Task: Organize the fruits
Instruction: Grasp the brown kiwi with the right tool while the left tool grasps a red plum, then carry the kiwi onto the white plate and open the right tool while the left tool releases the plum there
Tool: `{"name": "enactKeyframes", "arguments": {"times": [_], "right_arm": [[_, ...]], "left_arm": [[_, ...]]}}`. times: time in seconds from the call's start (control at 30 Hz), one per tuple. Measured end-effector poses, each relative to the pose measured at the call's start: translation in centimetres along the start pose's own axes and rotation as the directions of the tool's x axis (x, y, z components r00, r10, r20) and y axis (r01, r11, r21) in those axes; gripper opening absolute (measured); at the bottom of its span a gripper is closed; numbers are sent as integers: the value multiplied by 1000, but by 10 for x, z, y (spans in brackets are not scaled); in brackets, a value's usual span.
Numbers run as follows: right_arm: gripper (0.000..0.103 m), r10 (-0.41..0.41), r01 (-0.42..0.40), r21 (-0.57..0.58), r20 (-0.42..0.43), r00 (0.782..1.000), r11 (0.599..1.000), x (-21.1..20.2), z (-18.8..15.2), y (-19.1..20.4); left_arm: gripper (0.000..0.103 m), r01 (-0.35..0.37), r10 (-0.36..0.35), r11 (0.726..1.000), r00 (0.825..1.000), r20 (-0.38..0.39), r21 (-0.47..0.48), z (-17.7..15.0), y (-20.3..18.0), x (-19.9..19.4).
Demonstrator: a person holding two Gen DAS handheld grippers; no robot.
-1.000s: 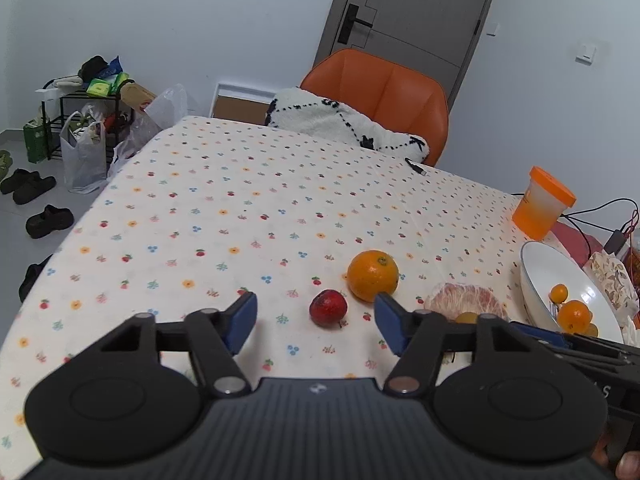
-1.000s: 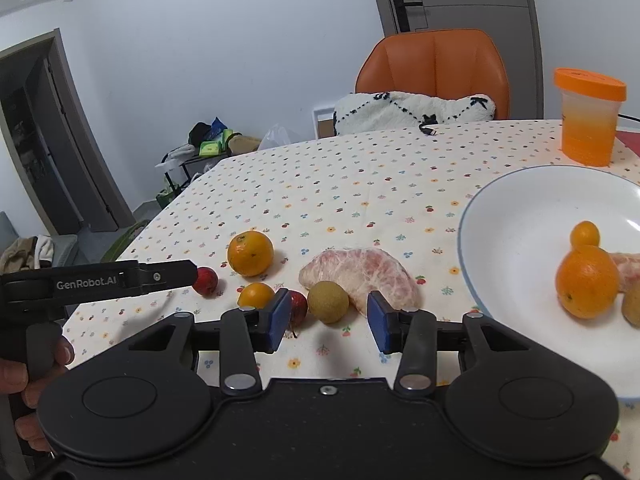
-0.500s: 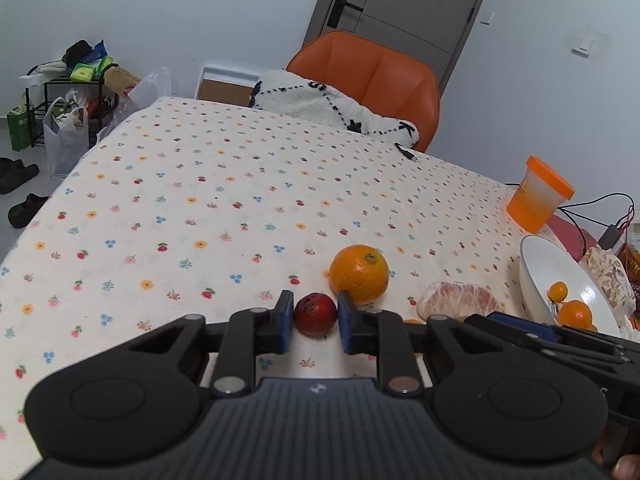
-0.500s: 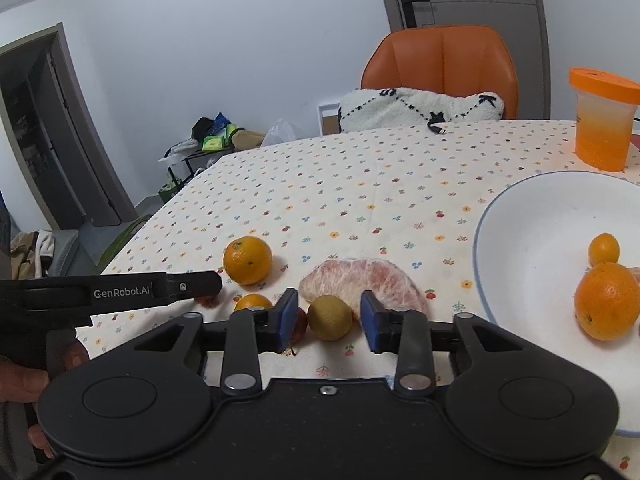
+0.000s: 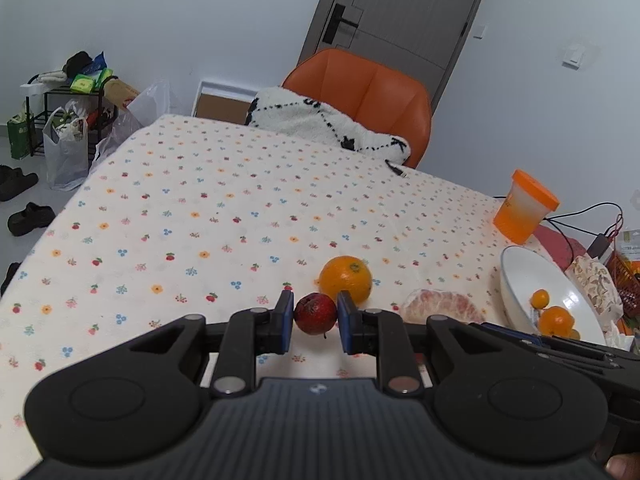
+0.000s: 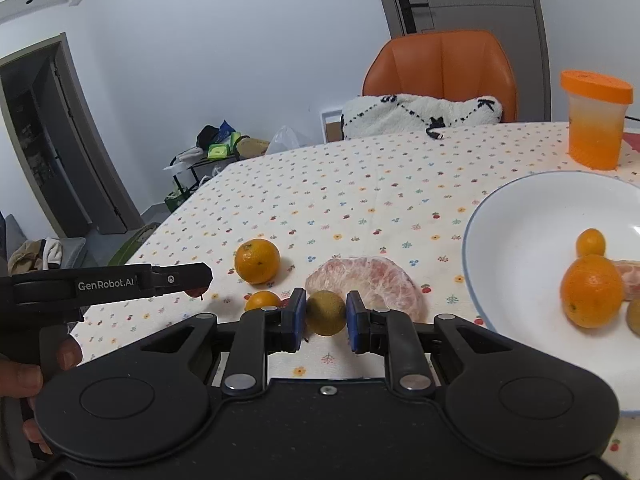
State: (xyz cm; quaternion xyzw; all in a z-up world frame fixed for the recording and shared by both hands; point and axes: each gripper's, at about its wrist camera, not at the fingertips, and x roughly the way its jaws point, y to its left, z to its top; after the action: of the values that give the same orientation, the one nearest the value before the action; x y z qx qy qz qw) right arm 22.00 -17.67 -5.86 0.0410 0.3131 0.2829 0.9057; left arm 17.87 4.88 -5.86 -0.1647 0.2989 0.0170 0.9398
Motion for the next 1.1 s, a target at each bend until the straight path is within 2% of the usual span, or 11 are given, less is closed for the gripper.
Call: {"name": "enactKeyframes", "arguments": {"times": [0.6,0.73,1.1], "right_arm": [[20,-30,26,37,106,994,999,-51,-6,-16],[20,-39,33,51,124,992,998,-59,-8,-27],[20,-106,92,92,158,982,991,-77,-11,-55]], "left_arm": [[21,50,-53,996,998,37,76,0,-43,-28],[21,55,-60,993,997,41,105,0,-59,-25],[21,135,-142,978,989,29,160,0,-100,-15]]}}
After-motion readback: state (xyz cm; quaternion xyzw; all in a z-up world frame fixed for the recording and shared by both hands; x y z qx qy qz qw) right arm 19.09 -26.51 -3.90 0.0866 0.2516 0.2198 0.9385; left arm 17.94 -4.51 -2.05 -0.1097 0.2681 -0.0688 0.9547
